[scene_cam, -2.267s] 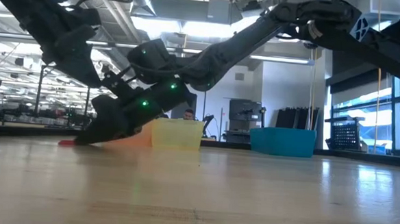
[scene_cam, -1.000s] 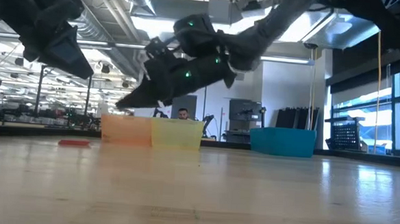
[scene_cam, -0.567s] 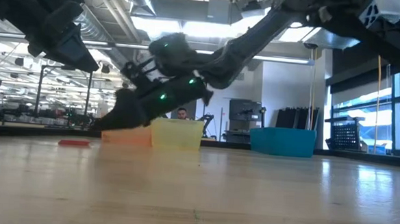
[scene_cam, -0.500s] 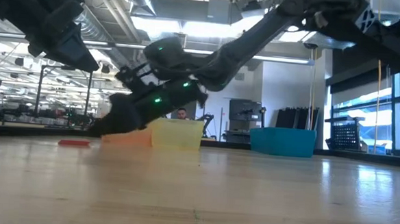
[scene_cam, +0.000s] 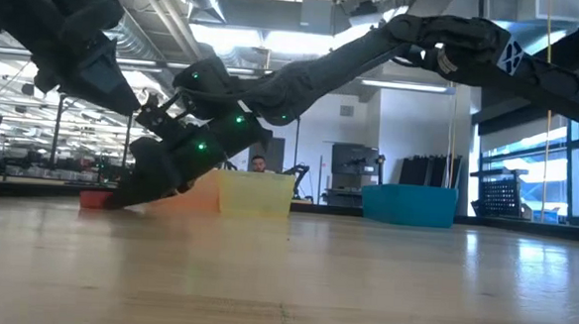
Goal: Sort crayons/erasers/pens/pencils in bins
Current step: Put the red eraser into the blue bin
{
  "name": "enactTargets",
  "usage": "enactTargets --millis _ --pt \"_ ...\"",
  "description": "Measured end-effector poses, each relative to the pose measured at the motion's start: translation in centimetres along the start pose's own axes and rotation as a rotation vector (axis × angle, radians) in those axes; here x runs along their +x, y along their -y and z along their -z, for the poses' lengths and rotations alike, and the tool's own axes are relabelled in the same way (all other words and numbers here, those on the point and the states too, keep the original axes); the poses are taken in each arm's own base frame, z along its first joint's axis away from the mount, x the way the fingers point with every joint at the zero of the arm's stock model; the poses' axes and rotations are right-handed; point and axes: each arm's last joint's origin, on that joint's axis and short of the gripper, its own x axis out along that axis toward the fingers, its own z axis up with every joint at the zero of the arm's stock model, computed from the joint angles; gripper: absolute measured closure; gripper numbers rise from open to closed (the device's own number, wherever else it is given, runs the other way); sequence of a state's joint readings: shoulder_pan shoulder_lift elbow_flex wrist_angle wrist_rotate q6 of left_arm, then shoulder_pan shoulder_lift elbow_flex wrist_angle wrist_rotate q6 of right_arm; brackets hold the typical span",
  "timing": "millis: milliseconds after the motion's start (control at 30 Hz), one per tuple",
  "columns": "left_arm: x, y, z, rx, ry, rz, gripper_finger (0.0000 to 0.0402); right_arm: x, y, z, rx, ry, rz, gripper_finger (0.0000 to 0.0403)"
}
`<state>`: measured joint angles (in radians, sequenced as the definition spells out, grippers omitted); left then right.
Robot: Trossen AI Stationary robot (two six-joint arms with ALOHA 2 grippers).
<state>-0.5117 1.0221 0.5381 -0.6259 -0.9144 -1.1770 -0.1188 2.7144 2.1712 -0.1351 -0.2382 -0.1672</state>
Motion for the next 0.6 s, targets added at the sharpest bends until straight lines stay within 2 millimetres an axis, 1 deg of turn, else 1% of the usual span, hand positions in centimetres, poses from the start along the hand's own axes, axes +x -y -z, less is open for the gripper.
enactTargets --millis 167,233,300,400,500,533,600 --pt "0.3 0.3 0.4 0.018 -0.006 -0.014 0.0292 -0.1 0.4 0.2 0.003 -0.002 -0.024 0.036" --pt "0.4 0.5 0.5 0.014 -0.02 -0.006 0.0291 -0.2 0.9 0.3 0.011 0.002 -0.07 0.0383" --pt "0.5 0.6 0.6 0.008 -0.047 0.011 0.0292 -0.4 1.4 0.5 0.029 0.002 -0.108 0.0383" --pt "0.3 0.8 0.9 0.014 -0.073 0.037 0.0292 -0.6 1.8 0.7 0.041 -0.007 -0.116 0.0375" --pt "0.0 0.9 1.1 0.008 -0.075 0.05 0.0292 -1.2 1.7 0.4 0.043 -0.044 -0.13 0.0376" --pt "-0.1 1.0 1.2 0.005 -0.074 0.054 0.0292 -1.7 1.6 0.1 0.035 -0.051 -0.142 0.0379" --pt "-0.3 1.0 1.3 -0.011 -0.075 0.065 0.0292 -2.9 1.2 -0.3 0.039 -0.106 -0.225 0.0382"
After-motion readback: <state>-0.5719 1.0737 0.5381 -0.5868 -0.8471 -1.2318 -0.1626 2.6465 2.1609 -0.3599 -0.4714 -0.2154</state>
